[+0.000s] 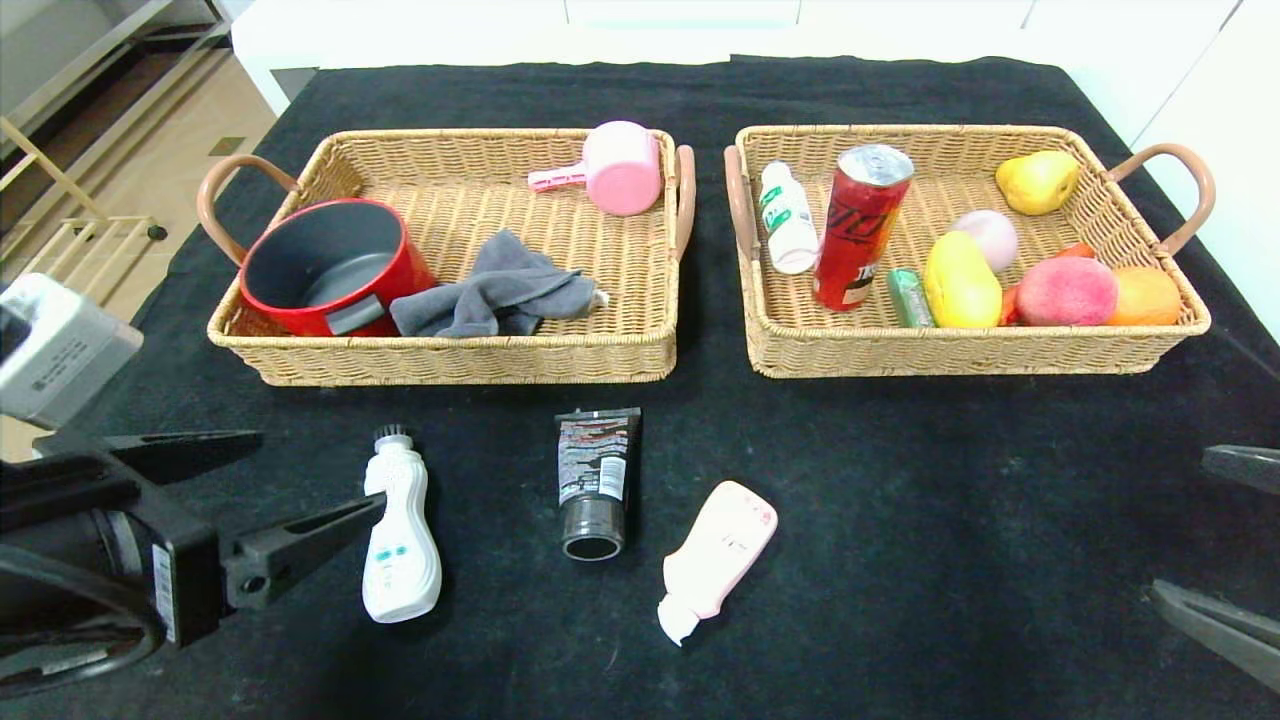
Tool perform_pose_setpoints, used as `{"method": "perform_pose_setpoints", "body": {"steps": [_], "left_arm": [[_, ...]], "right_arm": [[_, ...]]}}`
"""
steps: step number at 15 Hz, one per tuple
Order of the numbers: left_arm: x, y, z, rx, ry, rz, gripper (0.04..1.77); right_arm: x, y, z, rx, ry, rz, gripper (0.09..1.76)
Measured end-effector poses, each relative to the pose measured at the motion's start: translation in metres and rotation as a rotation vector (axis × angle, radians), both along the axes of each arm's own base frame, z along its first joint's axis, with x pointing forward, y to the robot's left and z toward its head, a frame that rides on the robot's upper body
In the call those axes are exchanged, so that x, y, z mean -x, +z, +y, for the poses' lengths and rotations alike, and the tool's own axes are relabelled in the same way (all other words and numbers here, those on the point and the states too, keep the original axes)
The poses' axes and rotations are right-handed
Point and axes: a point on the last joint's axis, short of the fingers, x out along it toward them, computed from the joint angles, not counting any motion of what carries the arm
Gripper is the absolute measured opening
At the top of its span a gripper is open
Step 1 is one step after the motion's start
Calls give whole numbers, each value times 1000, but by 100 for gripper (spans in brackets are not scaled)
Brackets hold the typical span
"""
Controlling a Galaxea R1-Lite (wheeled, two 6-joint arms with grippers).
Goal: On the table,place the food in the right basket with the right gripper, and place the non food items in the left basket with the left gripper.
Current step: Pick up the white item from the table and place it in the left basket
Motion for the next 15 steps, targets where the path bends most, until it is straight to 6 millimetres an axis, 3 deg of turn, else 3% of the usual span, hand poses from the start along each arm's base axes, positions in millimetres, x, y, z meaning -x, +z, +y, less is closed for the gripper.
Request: {"method": "perform_pose_setpoints", "body": {"steps": [6,11,15], "left_arm": [[-17,9,-6,75,279,234,172],[-47,1,-31,142,389,427,172],[-66,-7,-41,129,424,468,172]], "right_arm": [[-6,-4,0,10,-11,26,171],[-7,-4,0,9,-11,27,171],[-7,-4,0,10,-11,30,171]]}}
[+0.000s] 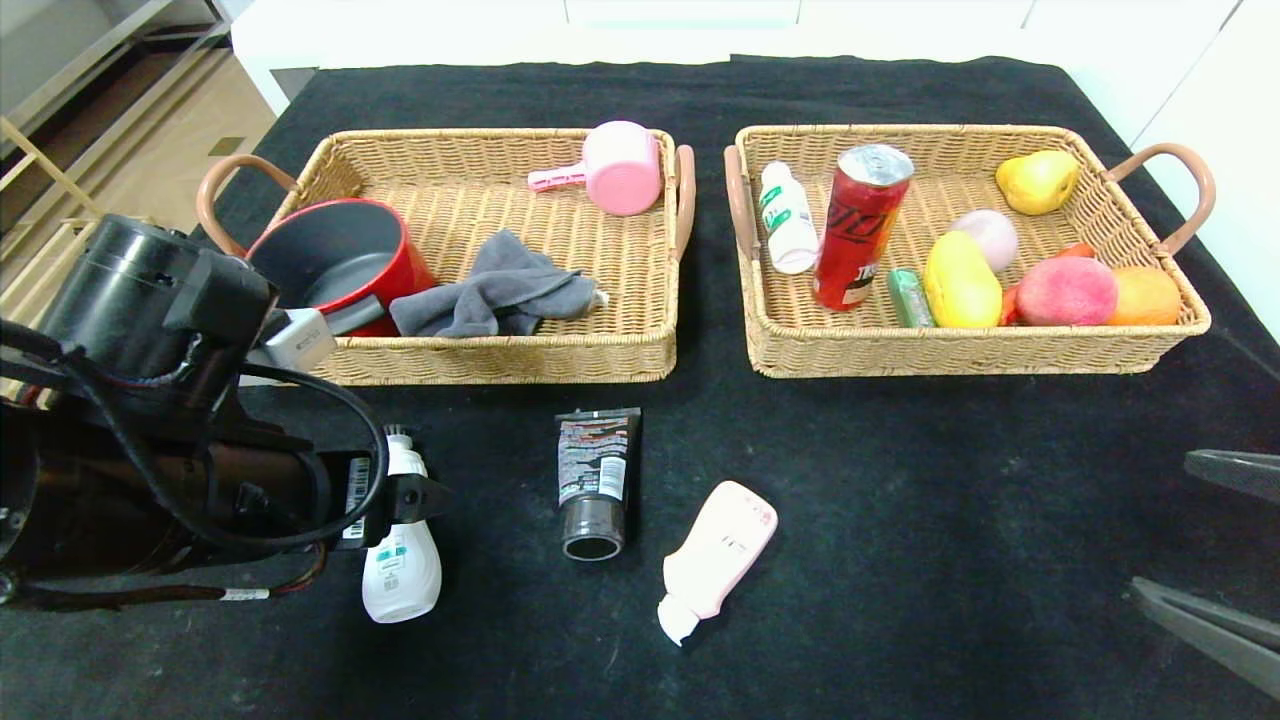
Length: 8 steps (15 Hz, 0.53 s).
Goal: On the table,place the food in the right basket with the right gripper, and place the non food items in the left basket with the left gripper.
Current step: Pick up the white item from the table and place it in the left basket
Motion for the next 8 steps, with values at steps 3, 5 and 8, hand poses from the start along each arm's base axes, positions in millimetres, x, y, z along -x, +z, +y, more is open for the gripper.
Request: {"method": "perform_pose_setpoints", "body": {"steps": [3,5,8], "left_arm": [[-5,-8,-2,-4,-6,32,172],[-8,-14,0,-14,6,56,172],[-15,-20,0,24,-2,31,172]], "right_arm": [[0,-1,0,1,1,3,171],[0,-1,0,1,1,4,171],[0,-1,0,2,2,5,171]]}}
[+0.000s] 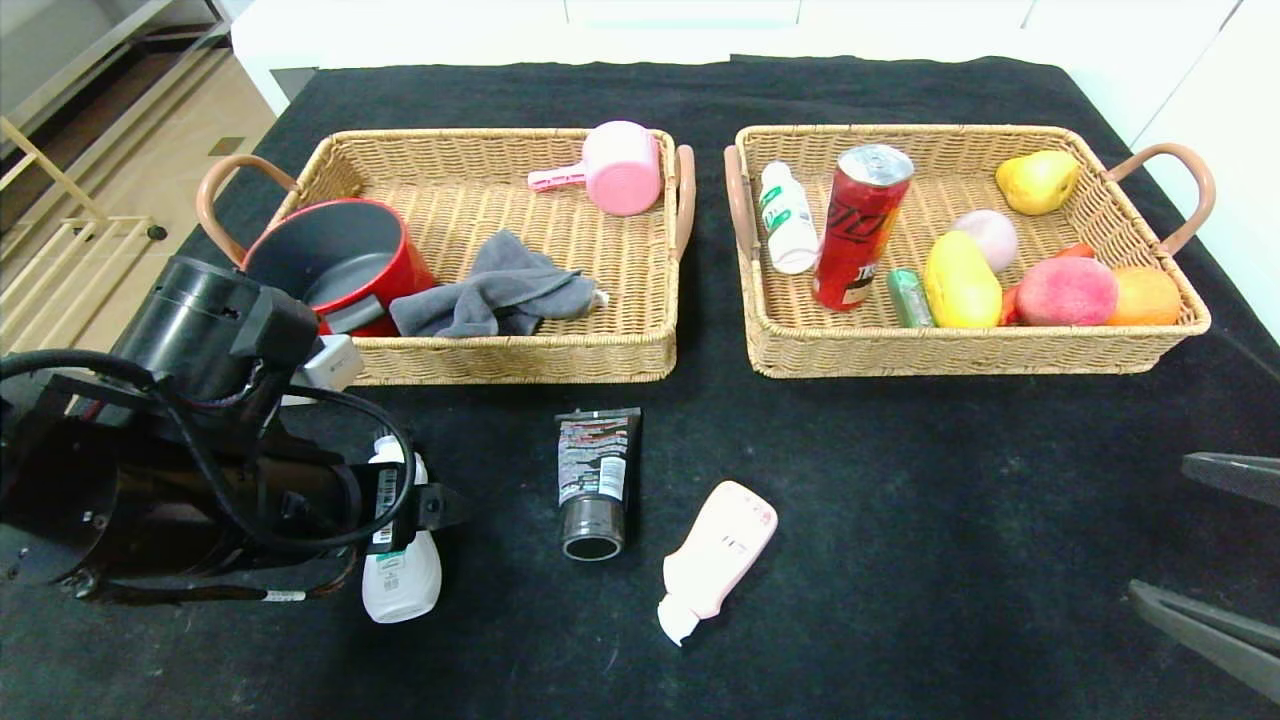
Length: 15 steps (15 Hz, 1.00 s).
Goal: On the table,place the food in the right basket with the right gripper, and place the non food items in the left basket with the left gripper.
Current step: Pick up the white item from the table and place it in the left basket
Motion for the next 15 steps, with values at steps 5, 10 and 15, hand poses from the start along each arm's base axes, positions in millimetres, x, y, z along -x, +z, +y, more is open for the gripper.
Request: {"method": "perform_pose_setpoints", "body": {"steps": [5,10,15], "left_arm": [[-3,-10,1,2,3,5,172],[-5,-14,2,-4,10,21,172],[-5,-19,3,-12,13,39,116]], "right_arm": [[-1,0,0,0,0,3,171],[-2,-1,0,0,1,8,171],[-2,-1,0,0,0,9,171]]}}
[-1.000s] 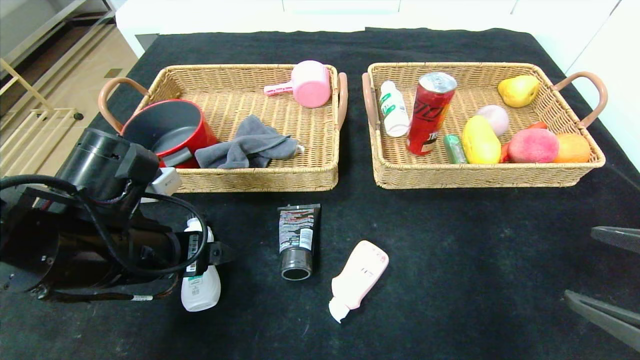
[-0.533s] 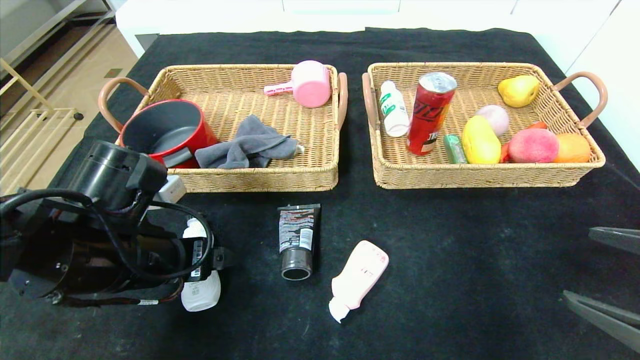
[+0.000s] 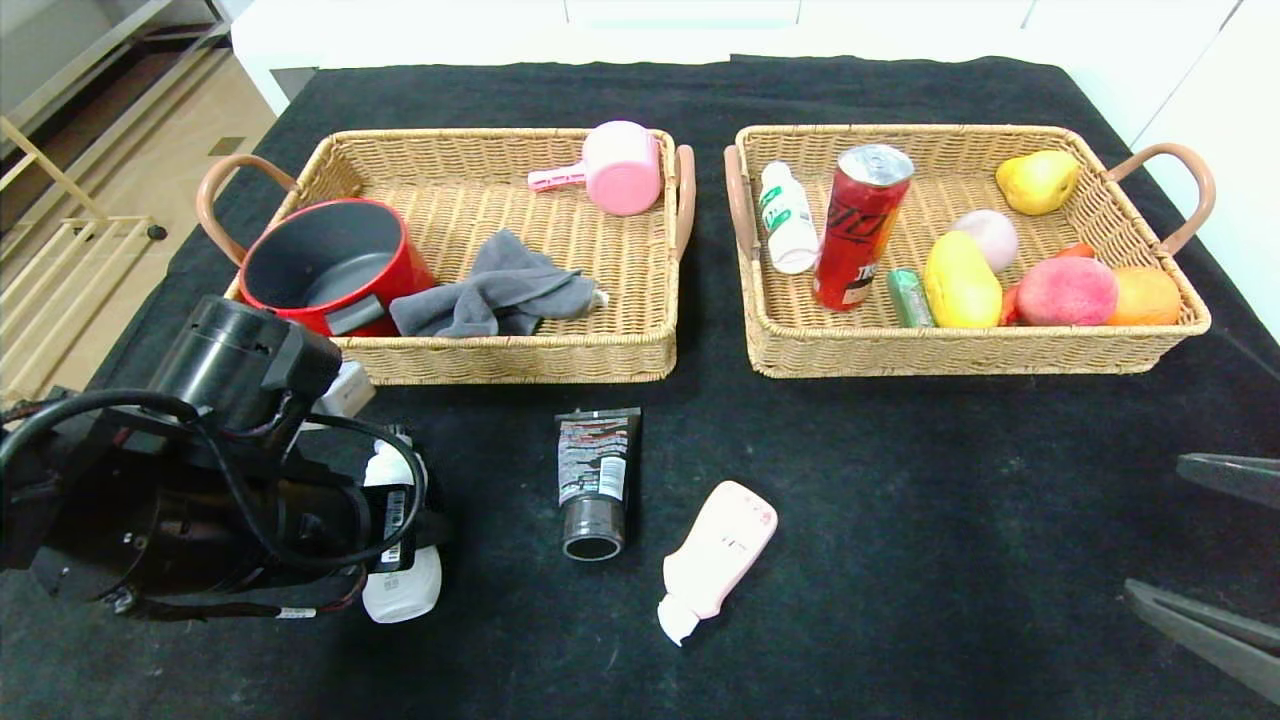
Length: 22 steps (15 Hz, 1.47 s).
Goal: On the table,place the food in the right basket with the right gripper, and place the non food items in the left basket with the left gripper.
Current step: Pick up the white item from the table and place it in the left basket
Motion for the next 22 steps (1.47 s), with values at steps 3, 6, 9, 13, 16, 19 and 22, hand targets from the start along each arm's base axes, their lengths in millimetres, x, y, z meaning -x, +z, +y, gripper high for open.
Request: {"method": "perform_pose_setpoints", "body": {"steps": [3,6,9,13,16,19,22], "left_arm": [[0,0,1,0,3,-1,83],[0,-1,1,0,4,2,72],[-1,-3,1,-2,5,7,72],[-2,-4,0,-5,4,14,72],[-2,-4,0,-5,4,15,72],[1,-2,1,4,-11,17,72],[8,8,2,21,-40,-19,69]], "right_arm": [[-2,-1,0,1,0,9,171],[-4,-2,0,2,0,17,171],[-4,-2,0,2,0,19,171],[-5,-3,0,3,0,21,171],[-5,-4,1,4,1,23,171],[-5,-4,1,5,2,25,171],[-5,-5,1,6,3,31,171]]}}
